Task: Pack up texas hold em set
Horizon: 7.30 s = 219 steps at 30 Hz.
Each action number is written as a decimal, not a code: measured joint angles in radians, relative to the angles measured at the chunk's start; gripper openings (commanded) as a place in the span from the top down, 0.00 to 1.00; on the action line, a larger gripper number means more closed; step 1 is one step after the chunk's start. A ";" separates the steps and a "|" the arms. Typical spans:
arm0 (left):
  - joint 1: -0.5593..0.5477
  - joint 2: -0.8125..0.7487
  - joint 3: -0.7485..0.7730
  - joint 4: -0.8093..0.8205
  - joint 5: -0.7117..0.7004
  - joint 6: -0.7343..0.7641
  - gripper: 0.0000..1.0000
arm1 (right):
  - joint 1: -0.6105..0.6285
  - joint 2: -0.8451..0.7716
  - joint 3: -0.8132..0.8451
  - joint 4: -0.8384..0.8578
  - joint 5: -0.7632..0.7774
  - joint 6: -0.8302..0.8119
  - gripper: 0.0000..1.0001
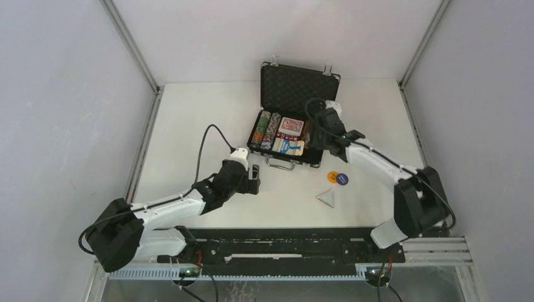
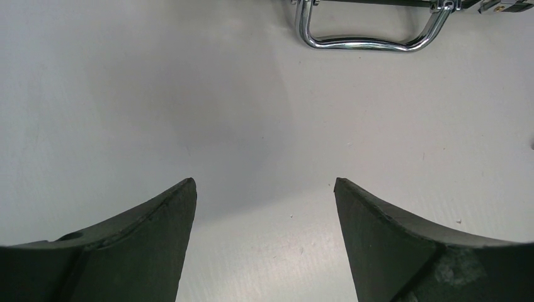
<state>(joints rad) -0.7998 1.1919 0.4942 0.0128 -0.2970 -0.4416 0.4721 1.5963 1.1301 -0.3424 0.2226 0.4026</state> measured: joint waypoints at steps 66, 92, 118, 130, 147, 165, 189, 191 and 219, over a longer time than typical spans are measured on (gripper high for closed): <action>0.000 0.000 0.000 0.023 0.126 -0.033 0.16 | 0.369 -0.280 -0.531 -0.161 0.157 0.306 0.35; 0.000 0.000 0.000 0.023 0.126 -0.033 0.16 | 0.295 -0.278 -0.257 -0.209 0.131 0.179 0.46; 0.000 0.018 0.000 0.022 0.108 -0.030 0.16 | 0.120 0.388 0.406 -0.171 -0.016 -0.057 0.17; 0.000 0.018 0.000 0.022 0.109 -0.030 0.16 | 0.082 0.071 0.081 -0.126 0.039 -0.045 0.15; 0.000 0.019 0.000 0.023 0.133 -0.032 0.16 | -0.068 -0.162 -0.364 -0.125 0.142 0.121 0.06; 0.000 0.019 0.000 0.023 0.147 -0.033 0.16 | -0.126 -0.148 -0.420 -0.072 0.056 0.183 0.29; 0.000 0.039 0.007 0.029 0.151 -0.033 0.16 | -0.103 -0.156 -0.436 -0.018 0.034 0.175 0.20; 0.000 0.039 0.007 0.029 0.151 -0.033 0.16 | -0.097 -0.159 -0.437 -0.027 0.035 0.175 0.21; 0.000 0.039 0.007 0.029 0.152 -0.034 0.16 | -0.003 -0.146 -0.427 -0.072 0.083 0.208 0.41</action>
<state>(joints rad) -0.7998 1.2304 0.5014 0.0418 -0.1448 -0.4751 0.4690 1.4506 0.7029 -0.4149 0.3054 0.6102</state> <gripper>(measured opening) 0.842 0.588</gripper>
